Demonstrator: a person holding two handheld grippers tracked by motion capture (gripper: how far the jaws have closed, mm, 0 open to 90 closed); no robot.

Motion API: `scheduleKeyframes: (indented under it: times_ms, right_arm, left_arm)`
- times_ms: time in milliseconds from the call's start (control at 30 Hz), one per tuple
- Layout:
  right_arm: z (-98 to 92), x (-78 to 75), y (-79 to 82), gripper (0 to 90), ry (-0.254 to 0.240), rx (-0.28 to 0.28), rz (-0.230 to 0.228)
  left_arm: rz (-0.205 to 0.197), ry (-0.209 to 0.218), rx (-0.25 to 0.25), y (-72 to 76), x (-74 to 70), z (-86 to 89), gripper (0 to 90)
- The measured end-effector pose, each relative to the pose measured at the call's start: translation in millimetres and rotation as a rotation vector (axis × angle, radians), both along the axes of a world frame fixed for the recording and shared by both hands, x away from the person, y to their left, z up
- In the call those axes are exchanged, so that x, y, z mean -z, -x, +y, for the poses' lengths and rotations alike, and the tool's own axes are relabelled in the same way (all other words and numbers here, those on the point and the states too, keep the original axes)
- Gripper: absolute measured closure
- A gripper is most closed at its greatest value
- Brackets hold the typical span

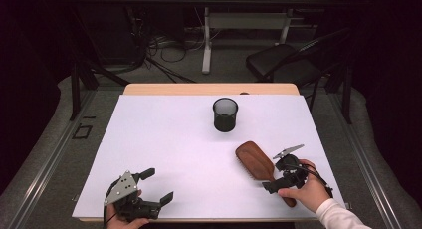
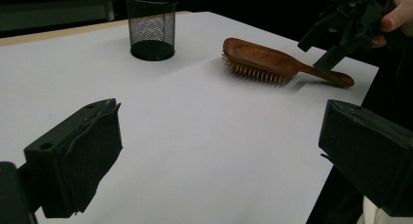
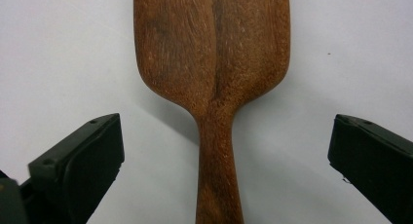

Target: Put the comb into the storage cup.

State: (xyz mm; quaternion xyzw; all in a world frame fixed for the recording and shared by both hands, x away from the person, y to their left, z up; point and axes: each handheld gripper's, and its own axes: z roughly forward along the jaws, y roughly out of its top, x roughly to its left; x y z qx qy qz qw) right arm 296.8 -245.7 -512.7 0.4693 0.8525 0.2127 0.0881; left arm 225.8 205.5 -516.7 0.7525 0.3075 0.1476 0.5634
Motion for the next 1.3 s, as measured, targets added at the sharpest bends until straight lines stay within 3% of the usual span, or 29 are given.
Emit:
scheduleKeyframes:
  times_ms: [367,500,567,633,733,800,867,900,933,967,1000,1133,1167,1200,1300]
  right_arm:
    - [0.6,8.7,-6.1,1.5,0.037,0.013,0.04]
    - [1.2,10.9,-6.6,2.6,0.025,0.011,0.034]
    - [1.6,9.6,-6.7,4.4,0.054,0.003,0.049]
    - [1.9,11.4,-6.8,5.1,0.04,0.005,0.03]
    - [2.6,11.0,-7.6,8.1,0.055,-0.006,0.036]
    - [3.0,13.6,-7.6,10.5,0.033,-0.005,0.01]
    - [3.4,9.0,-8.1,15.0,0.091,-0.016,0.062]
    - [3.4,9.0,-8.1,15.0,0.091,-0.016,0.062]
    - [4.6,17.0,-8.6,17.4,0.017,-0.018,-0.005]
    - [5.1,17.4,-8.7,18.1,0.016,-0.02,-0.005]
    - [5.3,14.4,-8.9,18.4,0.051,-0.027,0.03]
    - [7.2,14.0,-9.1,23.3,0.068,-0.037,0.039]
    - [8.8,15.3,-8.8,25.1,0.051,-0.035,0.039]
    - [8.4,14.3,-10.0,26.1,0.075,-0.05,0.048]
    - [9.2,16.5,-10.4,28.5,0.065,-0.046,0.044]
  left_arm:
    - [-0.001,-0.001,0.002,0.0,-0.1,0.4,2.0]
    - [-0.001,-0.002,0.002,0.1,-0.1,0.1,2.0]
    - [-0.002,0.001,0.005,0.1,0.0,0.0,2.0]
    - [-0.001,0.003,0.002,0.2,0.1,-0.2,2.0]
    - [0.001,-0.001,0.001,0.2,-0.1,0.0,2.0]
    - [-0.001,-0.002,0.002,0.2,-0.2,0.1,2.0]
    - [-0.001,-0.002,0.002,0.2,-0.1,0.1,2.0]
    - [-0.001,-0.002,0.003,0.2,-0.1,0.1,2.0]
    - [-0.001,-0.002,0.003,0.2,-0.2,0.1,2.0]
    - [-0.003,0.001,0.005,0.2,0.0,0.0,2.0]
    - [-0.003,0.001,0.005,0.2,0.0,0.0,2.0]
    - [-0.002,0.001,0.003,0.2,0.0,0.0,2.0]
    - [-0.002,0.001,0.004,0.2,0.0,0.0,2.0]
    - [-0.002,0.001,0.004,0.2,0.0,0.0,2.0]
    - [0.0,-0.003,0.004,0.3,-0.3,0.3,2.0]
